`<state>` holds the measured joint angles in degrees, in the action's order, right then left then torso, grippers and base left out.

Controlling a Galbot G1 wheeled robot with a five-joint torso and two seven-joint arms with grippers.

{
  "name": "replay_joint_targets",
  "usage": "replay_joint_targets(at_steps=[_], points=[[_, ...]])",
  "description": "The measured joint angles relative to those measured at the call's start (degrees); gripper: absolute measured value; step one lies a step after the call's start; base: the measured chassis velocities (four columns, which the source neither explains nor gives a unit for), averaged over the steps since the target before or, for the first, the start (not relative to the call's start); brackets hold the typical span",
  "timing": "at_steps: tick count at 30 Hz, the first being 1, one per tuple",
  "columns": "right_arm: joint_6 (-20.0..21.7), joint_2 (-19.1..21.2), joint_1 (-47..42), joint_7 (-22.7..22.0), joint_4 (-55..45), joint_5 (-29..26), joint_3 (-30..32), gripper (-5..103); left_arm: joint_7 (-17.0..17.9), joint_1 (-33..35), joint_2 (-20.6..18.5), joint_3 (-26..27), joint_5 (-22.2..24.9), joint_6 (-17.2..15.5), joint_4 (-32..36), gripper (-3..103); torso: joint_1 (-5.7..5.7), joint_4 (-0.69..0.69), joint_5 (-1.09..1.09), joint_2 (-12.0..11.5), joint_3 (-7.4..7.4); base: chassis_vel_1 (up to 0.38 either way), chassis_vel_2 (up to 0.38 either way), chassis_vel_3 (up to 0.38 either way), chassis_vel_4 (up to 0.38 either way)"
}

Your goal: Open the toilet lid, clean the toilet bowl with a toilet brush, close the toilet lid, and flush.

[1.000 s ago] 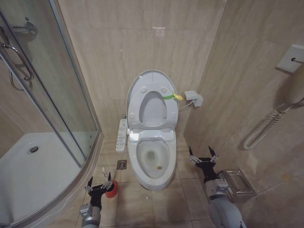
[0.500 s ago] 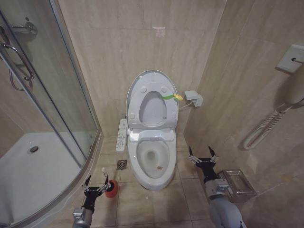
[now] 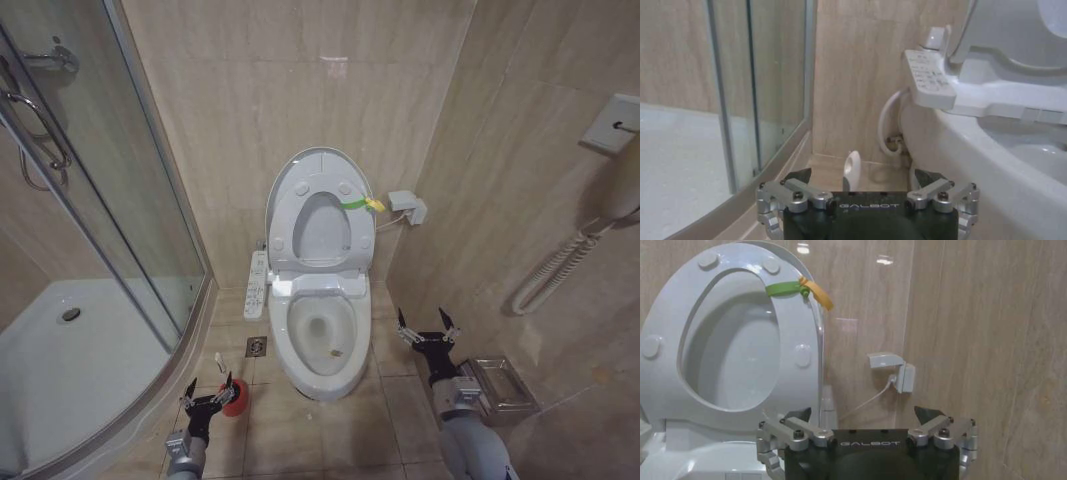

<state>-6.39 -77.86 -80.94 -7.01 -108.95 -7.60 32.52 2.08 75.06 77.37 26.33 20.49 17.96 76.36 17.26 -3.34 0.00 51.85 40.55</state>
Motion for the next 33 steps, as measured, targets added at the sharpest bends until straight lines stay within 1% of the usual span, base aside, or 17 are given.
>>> replay_joint_targets(at_steps=[3, 4, 7, 12, 14, 15, 16, 17, 19, 23, 24, 26, 27, 29, 32, 33], points=[[0.0, 0.0, 0.0, 0.0, 0.0, 0.0, 0.0, 100, 1.1, -1.1, 0.6, -0.6, 0.4, 0.5, -1.2, 100, 0.0, -0.01, 0.0, 0.0, 0.0, 0.0, 0.0, 0.0, 0.0], [0.0, 0.0, 0.0, 0.0, 0.0, 0.0, 0.0, 100, 1.1, -1.1, 0.6, -0.6, 0.4, 0.5, -1.2, 100, 0.0, -0.01, 0.0, 0.0, 0.0, 0.0, 0.0, 0.0, 0.0], [0.0, 0.0, 0.0, 0.0, 0.0, 0.0, 0.0, 100, 1.0, -2.3, 0.9, -0.7, -0.8, 3.1, -3.3, 100, 0.0, -0.01, 0.0, 0.0, 0.0, 0.0, 0.0, 0.0, 0.0], [0.0, 0.0, 0.0, 0.0, 0.0, 0.0, 0.0, 100, 0.3, -3.0, 0.9, -0.3, -1.5, 4.0, -4.2, 100, 0.0, -0.01, 0.01, 0.0, 0.0, 0.0, 0.0, 0.0, 0.0], [0.0, 0.0, 0.0, 0.0, 0.0, 0.0, 0.0, 100, 0.3, -3.5, 0.9, -0.2, -2.0, 6.0, -5.2, 100, 0.0, -0.01, 0.0, 0.0, 0.0, 0.0, 0.0, 0.0, 0.0], [0.0, 0.0, 0.0, 0.0, 0.0, 0.0, 0.0, 100, 1.1, -3.8, 1.0, 0.0, -3.4, 7.3, -6.1, 100, 0.0, -0.02, 0.01, 0.0, 0.0, 0.0, 0.0, 0.0, 0.0], [0.0, 0.0, 0.0, 0.0, 0.0, 0.0, 0.0, 100, 1.8, -4.1, 1.1, 0.4, -5.9, 8.8, -7.1, 100, 0.0, -0.02, 0.0, 0.0, 0.0, 0.0, 0.0, 0.0, 0.0], [0.0, 0.0, 0.0, 0.0, 0.0, 0.0, 0.0, 100, 1.8, -4.1, 1.1, 0.4, -5.9, 8.8, -7.1, 100, 0.0, -0.02, 0.0, 0.0, 0.0, 0.0, 0.0, 0.0, 0.0], [0.0, 0.0, 0.0, 0.0, 0.0, 0.0, 0.0, 100, 2.4, -3.9, 0.9, 0.7, -7.7, 9.7, -7.9, 100, 0.0, -0.01, 0.0, 0.0, 0.0, 0.0, 0.0, 0.0, 0.0], [0.0, 0.0, 0.0, 0.0, 0.0, 0.0, 0.0, 100, 2.2, -3.4, 0.6, 0.9, -7.7, 9.0, -8.6, 100, 0.0, 0.0, 0.0, 0.0, 0.0, 0.0, 0.0, 0.0, 0.0], [0.0, 0.0, 0.0, 0.0, 0.0, 0.0, 0.0, 100, 0.8, -3.3, 0.5, 1.2, -7.1, 8.2, -9.3, 100, 0.0, -0.01, 0.0, 0.0, 0.0, 0.0, 0.0, 0.0, 0.0], [0.0, 0.0, 0.0, 0.0, 0.0, 0.0, 0.0, 100, -1.0, -3.7, 0.3, 1.7, -6.5, 8.4, -11.2, 100, 0.0, -0.01, 0.0, 0.0, 0.0, 0.0, 0.0, 0.0, 0.0], [0.0, 0.0, 0.0, 0.0, 0.0, 0.0, 0.0, 100, -1.0, -3.7, 0.3, 1.7, -6.5, 8.4, -11.2, 100, 0.0, -0.01, 0.0, 0.0, 0.0, 0.0, 0.0, 0.0, 0.0], [0.0, 0.0, 0.0, 0.0, 0.0, 0.0, 0.0, 100, -2.2, -4.9, 0.2, 2.7, -6.0, 7.4, -14.3, 100, 0.0, -0.01, -0.01, 0.0, 0.0, 0.0, 0.0, 0.0, 0.0], [0.0, 0.0, 0.0, 0.0, 0.0, 0.0, 0.0, 100, -4.8, -6.6, -0.6, 3.4, -3.0, 8.9, -18.4, 100, 0.0, -0.01, 0.0, 0.0, 0.0, 0.0, 0.0, 0.0, 0.0], [0.0, 0.0, 0.0, 0.0, 0.0, 0.0, 0.0, 100, -4.8, -6.6, -0.6, 3.4, -3.0, 8.9, -18.4, 100, 0.0, -0.01, 0.0, 0.0, 0.0, 0.0, 0.0, 0.0, 0.0]])
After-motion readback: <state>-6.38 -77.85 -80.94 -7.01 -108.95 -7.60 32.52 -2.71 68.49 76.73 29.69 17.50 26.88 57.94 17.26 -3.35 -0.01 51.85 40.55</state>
